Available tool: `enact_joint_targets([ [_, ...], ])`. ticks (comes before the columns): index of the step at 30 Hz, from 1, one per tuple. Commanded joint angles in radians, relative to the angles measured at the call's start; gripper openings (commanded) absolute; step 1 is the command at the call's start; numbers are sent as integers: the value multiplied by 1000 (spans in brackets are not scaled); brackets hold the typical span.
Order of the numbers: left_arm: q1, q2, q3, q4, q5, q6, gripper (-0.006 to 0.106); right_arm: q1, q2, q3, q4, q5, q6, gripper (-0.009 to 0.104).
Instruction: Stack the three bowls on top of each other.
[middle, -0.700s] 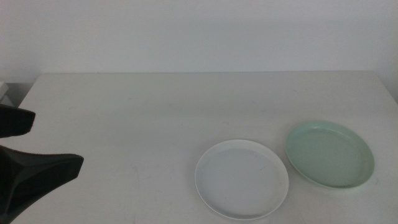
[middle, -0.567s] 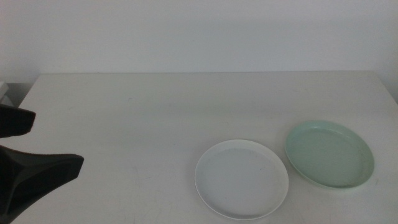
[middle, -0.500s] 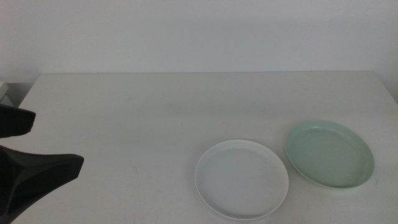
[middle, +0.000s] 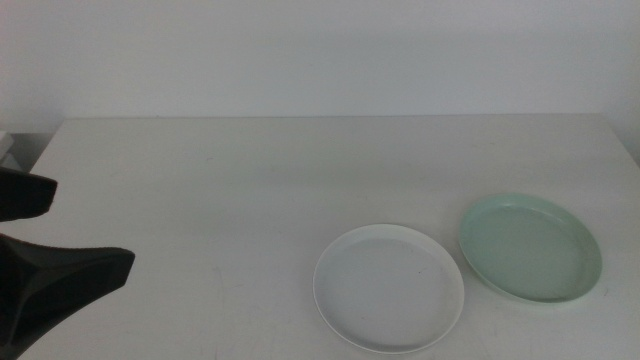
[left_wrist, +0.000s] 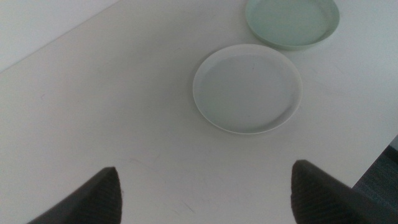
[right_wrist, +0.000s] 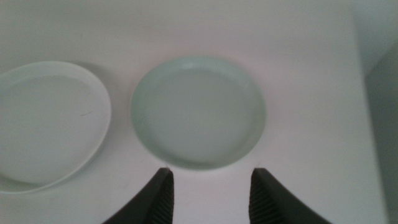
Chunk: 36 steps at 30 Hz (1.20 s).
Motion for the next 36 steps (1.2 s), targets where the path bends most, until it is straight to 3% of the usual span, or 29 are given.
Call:
enact_joint_targets([
  [1,-5,1,-22,-4,-67,-7,105,-5,98,-111,-4,29,93,33],
  [8,-5,1,-22,-4,-67,-7,105,-5,338,-314,2,164,182,33],
  [15,-5,1,-22,-4,-67,-7,105,-12,450,-347,6,130,181,33],
  [21,-5,1,-22,-4,-67,-7,105,-101,567,-392,29,135,181,33],
  [29,-5,1,-22,-4,-67,-7,105,-122,767,-488,-64,127,185,33],
  [36,-5,1,-22,-4,-67,-7,105,-122,912,-535,-80,108,200,33],
])
